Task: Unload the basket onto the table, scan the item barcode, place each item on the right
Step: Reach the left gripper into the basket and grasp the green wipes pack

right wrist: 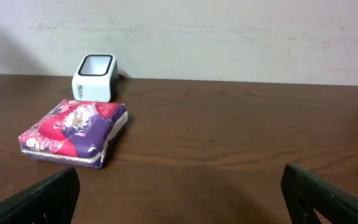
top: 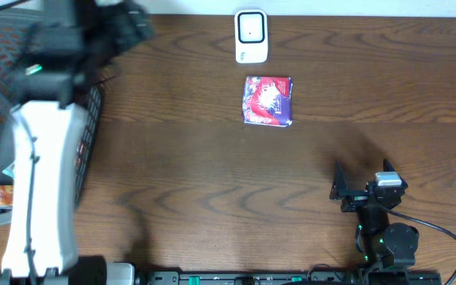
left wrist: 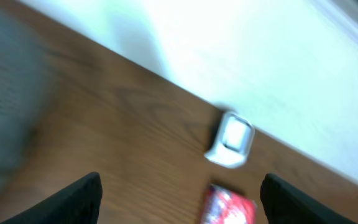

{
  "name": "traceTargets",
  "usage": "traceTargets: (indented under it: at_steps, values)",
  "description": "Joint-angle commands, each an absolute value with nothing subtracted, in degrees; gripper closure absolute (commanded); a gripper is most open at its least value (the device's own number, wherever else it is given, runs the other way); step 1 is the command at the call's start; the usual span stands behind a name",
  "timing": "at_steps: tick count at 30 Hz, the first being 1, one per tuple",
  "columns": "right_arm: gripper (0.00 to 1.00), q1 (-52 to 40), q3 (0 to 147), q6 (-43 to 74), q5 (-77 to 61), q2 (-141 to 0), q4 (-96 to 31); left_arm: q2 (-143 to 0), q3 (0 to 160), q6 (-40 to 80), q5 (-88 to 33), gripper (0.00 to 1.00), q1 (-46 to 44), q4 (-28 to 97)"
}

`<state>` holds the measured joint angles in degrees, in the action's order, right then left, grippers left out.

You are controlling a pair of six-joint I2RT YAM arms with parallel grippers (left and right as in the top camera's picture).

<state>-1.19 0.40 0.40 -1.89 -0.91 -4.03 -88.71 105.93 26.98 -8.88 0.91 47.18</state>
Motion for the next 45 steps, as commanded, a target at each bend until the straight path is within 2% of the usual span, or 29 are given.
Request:
traceTargets:
  at_steps: [1,4,6,14,26,32,33,35,37,38,39,45]
  values:
    - [0.01,-0.8,0.32,0.36,-2.04,-0.71,-4.25,-88.18,106.0,26.46,-1.83,0.18,8.56,51.33]
    - [0.01,-0.8,0.32,0.36,-2.04,-0.71,-4.25,-88.9,105.65,34.7,5.58,0.18,15.62,57.23]
    - [0.01,-0.8,0.32,0.36,-2.04,-0.71,-4.27,-90.19,103.85,41.74,9.17,0.14,20.45,59.79]
    - [0.01,-0.8,0.32,0.36,-2.04,-0.71,-4.25,-99.46,93.8,55.72,12.08,0.13,29.56,59.27]
    - [0.01,-0.8,0.32,0.36,-2.04,-0.71,-4.25,-119.31,93.32,51.31,12.75,0.13,29.78,56.47]
    - [0.01,-0.8,0.32,0.36,-2.04,-0.71,-4.27,-124.7,93.32,50.83,14.96,0.16,29.78,56.25]
    - [0.01,-0.8,0.32,0.36,-2.04,-0.71,-4.25,-125.34,93.32,50.85,15.99,0.19,29.78,56.18]
    - [0.01,-0.8,0.32,0.38,-2.04,-0.71,-4.25,-125.95,93.32,50.81,16.69,0.39,29.78,56.25]
    - [0.01,-0.8,0.32,0.38,-2.04,-0.71,-4.25,-125.99,93.32,50.81,16.6,0.72,29.78,56.49]
    - [0.01,-0.8,0.32,0.36,-2.04,-0.71,-4.25,-125.91,93.32,50.81,16.58,0.8,29.78,56.49]
    - [0.01,-0.8,0.32,0.38,-2.04,-0.71,-4.25,-125.91,93.34,50.7,16.58,0.92,29.78,56.51]
    - [0.01,-0.8,0.32,0.36,-2.04,-0.71,-4.25,-123.92,94.02,44.36,16.51,0.93,29.76,56.64]
